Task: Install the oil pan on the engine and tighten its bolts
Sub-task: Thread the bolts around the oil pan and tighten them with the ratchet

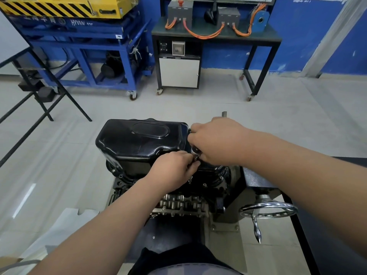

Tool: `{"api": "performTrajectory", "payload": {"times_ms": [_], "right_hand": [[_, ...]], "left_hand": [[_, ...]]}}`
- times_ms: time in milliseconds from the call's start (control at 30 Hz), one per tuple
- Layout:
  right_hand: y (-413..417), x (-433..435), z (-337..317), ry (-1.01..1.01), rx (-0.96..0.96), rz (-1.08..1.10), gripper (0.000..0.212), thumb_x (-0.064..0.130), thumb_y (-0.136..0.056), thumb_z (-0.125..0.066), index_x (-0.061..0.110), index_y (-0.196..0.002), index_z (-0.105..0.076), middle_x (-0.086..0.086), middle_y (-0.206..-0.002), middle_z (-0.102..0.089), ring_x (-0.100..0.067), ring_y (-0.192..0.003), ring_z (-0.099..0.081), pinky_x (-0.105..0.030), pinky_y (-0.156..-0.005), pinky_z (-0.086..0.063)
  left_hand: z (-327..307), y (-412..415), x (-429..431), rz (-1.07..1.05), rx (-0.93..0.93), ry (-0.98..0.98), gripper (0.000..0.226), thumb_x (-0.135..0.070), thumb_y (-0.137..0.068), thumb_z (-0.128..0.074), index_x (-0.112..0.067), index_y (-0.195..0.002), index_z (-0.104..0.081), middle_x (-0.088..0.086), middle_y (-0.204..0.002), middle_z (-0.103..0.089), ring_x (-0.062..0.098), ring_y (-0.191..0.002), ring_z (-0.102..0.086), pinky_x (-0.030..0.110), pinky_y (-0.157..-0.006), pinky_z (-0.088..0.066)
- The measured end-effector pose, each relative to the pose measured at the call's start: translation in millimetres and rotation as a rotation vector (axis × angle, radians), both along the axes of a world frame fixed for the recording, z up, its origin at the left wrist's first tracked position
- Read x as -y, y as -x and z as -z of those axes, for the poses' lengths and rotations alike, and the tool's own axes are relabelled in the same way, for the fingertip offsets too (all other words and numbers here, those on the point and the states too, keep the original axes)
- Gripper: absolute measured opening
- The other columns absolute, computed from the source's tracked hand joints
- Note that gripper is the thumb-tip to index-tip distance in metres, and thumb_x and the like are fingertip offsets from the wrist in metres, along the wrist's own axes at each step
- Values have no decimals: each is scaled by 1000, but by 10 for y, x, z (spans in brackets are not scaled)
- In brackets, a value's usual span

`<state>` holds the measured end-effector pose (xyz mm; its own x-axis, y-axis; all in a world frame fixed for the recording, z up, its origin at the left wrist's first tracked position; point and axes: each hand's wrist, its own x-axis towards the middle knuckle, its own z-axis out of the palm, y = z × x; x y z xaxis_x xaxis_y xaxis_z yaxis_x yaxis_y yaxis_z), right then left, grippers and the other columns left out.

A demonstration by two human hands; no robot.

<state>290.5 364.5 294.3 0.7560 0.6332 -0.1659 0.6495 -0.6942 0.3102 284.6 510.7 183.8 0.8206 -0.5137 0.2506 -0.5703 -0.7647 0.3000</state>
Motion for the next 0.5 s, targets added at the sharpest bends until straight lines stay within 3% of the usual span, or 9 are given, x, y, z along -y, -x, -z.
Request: {"api": "performTrajectory", "payload": {"times_ms": [33, 133, 233, 300, 367, 433, 500], "right_hand": [[23, -17, 5, -7, 7, 24, 19, 38, -89, -49, 21, -89, -56, 1, -92, -54, -22, -69, -56, -31, -62, -41], [91, -65, 46, -59, 58, 190, 48, 57, -88, -41, 21, -57, -38, 2, -61, -40, -15, -48, -36, -25, -46, -27], [94, -63, 86, -134, 25, 215, 46, 57, -86, -42, 21, -58, -42, 1, -65, -47, -17, -52, -42, -25, -45, -27], [39, -12, 78, -111, -17, 85, 25, 44, -86, -49, 21, -78, -55, 2, -86, -56, -21, -70, -54, -28, -52, -36], [-3, 53, 54, -118, -56, 16, 22, 39, -85, -51, 22, -96, -55, 4, -97, -54, -22, -85, -55, -32, -62, -40], [27, 47, 94, -176, -54, 87, 28, 48, -85, -46, 21, -87, -54, 3, -88, -54, -21, -79, -56, -31, -59, -41], [79, -13, 169, -197, 12, 188, 45, 58, -86, -39, 19, -67, -48, 2, -68, -48, -18, -60, -49, -27, -48, -30]], "left_hand": [[-4, 0, 14, -22, -18, -2, 38, -44, -92, -45, -13, -76, -60, 0, -79, -61, 24, -73, -59, 30, -54, -38], [-23, -16, 62, -98, -97, -27, 31, -42, -89, -47, -16, -82, -63, -1, -84, -62, 20, -75, -56, 30, -58, -41], [-8, -18, 73, -62, -103, -56, 27, -33, -91, -41, -14, -88, -61, -1, -87, -60, 22, -78, -57, 29, -58, -36], [14, -15, 52, 0, -63, -45, 32, -38, -93, -42, -12, -88, -59, 1, -84, -60, 25, -79, -59, 30, -55, -34], [24, -10, 37, 14, -59, -18, 35, -43, -93, -44, -12, -89, -60, 3, -85, -62, 25, -78, -59, 30, -55, -35], [33, 3, 42, -36, -96, 22, 37, -47, -89, -48, -13, -83, -61, 3, -83, -62, 24, -75, -59, 30, -55, -36], [28, 7, 50, -104, -125, 21, 35, -45, -88, -50, -13, -82, -63, 2, -83, -62, 23, -75, -58, 32, -56, -40]]}}
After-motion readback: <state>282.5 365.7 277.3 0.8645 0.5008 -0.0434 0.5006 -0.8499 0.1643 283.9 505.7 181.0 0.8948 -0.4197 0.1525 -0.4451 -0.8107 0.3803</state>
